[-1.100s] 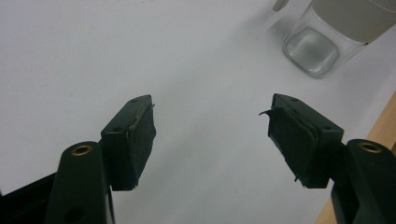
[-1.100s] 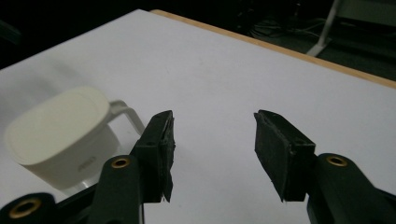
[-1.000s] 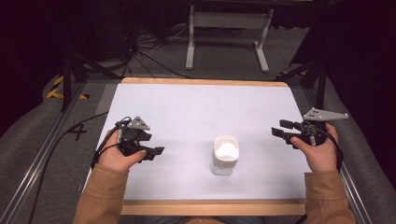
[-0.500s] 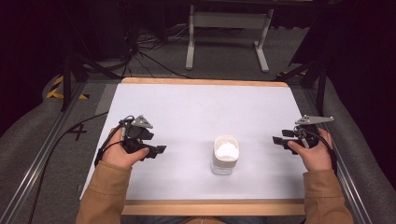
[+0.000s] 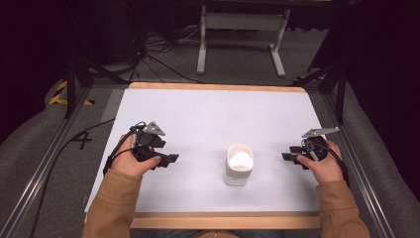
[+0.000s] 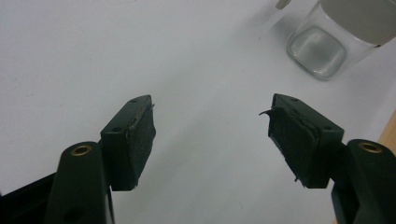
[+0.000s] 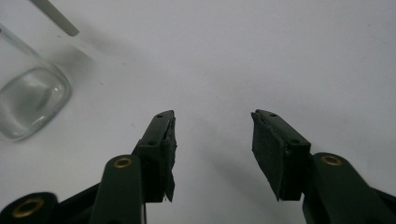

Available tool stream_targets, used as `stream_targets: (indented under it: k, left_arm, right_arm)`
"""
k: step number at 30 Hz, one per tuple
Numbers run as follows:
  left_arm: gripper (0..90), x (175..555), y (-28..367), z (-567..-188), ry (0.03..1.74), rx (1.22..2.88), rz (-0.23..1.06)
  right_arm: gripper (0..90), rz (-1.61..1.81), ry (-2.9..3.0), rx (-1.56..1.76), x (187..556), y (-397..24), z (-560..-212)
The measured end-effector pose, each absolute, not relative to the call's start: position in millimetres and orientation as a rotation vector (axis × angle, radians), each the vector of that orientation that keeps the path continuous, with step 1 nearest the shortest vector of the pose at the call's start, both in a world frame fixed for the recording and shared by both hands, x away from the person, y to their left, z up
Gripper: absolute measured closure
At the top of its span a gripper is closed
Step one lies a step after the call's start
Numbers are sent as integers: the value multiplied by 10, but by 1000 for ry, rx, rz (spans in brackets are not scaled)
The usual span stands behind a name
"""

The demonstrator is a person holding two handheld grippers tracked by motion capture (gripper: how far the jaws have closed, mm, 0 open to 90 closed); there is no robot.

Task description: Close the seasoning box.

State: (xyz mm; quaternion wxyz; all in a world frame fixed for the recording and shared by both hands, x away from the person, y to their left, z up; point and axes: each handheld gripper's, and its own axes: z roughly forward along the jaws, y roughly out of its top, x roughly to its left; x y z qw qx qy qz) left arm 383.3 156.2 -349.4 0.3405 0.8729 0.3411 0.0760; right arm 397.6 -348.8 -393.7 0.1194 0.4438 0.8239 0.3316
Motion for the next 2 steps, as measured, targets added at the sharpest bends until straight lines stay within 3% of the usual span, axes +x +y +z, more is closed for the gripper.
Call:
stream_targets:
  k: [2]
  left_arm:
    - [320, 3833, 1556, -3487, 885, 2268, 198]
  right_arm:
    - [534, 986, 2409, 1289, 3961, -3489, -3914]
